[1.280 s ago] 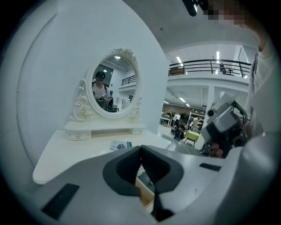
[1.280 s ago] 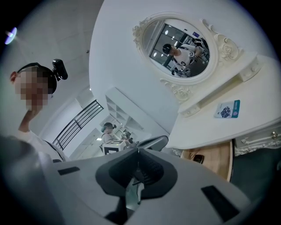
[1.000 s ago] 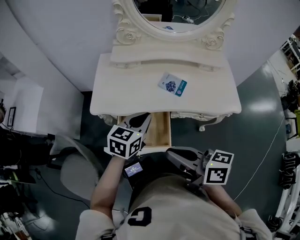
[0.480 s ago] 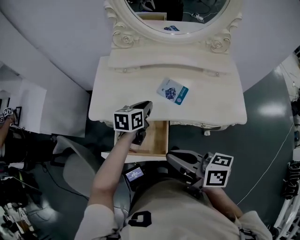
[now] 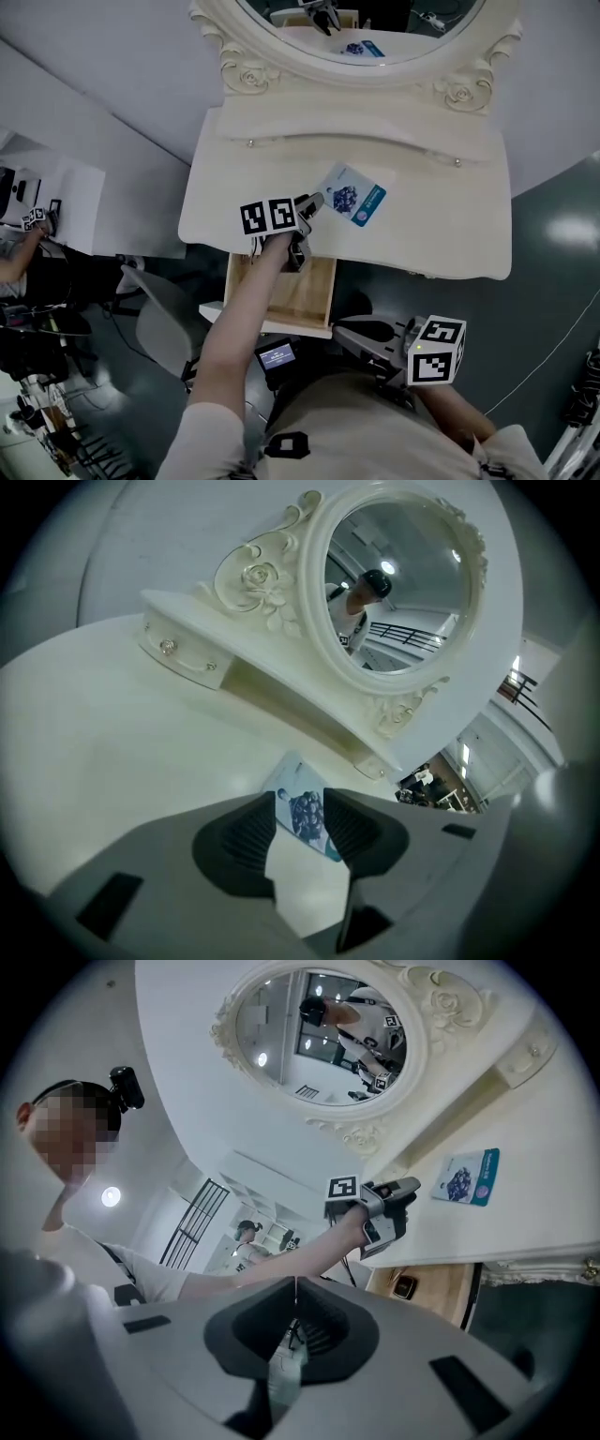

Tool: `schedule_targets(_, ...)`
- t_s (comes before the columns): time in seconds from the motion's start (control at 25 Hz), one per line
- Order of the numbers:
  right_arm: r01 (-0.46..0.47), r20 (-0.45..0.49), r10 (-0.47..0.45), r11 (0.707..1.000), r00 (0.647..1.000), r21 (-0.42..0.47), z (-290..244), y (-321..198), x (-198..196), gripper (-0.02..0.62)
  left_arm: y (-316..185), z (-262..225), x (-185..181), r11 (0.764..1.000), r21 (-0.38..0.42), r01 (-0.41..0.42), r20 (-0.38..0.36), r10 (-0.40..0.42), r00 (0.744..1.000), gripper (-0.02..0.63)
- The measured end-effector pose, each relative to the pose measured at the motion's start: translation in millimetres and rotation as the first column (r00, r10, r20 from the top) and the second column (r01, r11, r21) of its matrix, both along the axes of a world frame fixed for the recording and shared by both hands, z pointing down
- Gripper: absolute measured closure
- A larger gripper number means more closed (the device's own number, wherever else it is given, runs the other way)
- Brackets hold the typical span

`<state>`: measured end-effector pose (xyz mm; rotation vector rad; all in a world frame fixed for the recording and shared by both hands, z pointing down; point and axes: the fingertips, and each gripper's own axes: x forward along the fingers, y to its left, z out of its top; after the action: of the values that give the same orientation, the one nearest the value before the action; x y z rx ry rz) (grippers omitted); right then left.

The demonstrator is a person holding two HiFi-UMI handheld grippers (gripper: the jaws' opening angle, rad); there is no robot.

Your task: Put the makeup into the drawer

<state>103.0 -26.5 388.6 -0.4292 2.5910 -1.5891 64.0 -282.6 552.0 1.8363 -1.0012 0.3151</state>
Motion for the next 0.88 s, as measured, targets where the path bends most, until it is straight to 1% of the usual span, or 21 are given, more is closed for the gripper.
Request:
schedule_targets(0.12,-0.002,0.006,0.002,1.000,1.000,-0.017,6,-6,13,0.568,-17,12,4,0.998,-0.044,0.048,0.002,-0.048,0.999,0.402)
schedule_targets(0.24,-0.006,0.010,0.007,1.000,1.000,-0.025,9,-12,23,0.568,-25,25,1,0.990,-0.107,0.093,-0.017,-0.095,0.995,0.402)
schedule_targets(0.32,-0.010,0.010,0.011,0.999,1.000,-0.030,10,-15,27,0.568,-25,33,0,0.983,-0.151,0.108,-0.034,-0.115,0.993,0.402)
schedule_targets(0.44,-0.011,0.010,0.011,0.999,1.000,-0.035,10,-19,31,0.568,-26,41,2,0.974,-0.196,0.112,-0.062,-0.127,0.990,0.402)
schedule_targets(0.56,-0.010,0.008,0.011,0.999,1.000,-0.033,12,-22,32,0.568,-25,50,2,0.968,-0.223,0.115,-0.065,-0.132,0.989,0.411)
schedule_targets(0.64,-0.012,0.002,0.012,0.999,1.000,-0.036,14,-23,32,0.568,-25,53,0,0.965,-0.231,0.121,-0.076,-0.142,0.987,0.447)
schedule_targets(0.76,-0.014,-0.005,0.014,0.999,1.000,-0.041,15,-24,31,0.568,-28,54,1,0.964,-0.236,0.122,-0.113,-0.152,0.982,0.466)
schedule_targets(0.88,-0.018,-0.017,0.017,0.999,1.000,-0.039,16,-23,27,0.568,-30,56,5,0.963,-0.250,0.103,-0.150,-0.144,0.978,0.480)
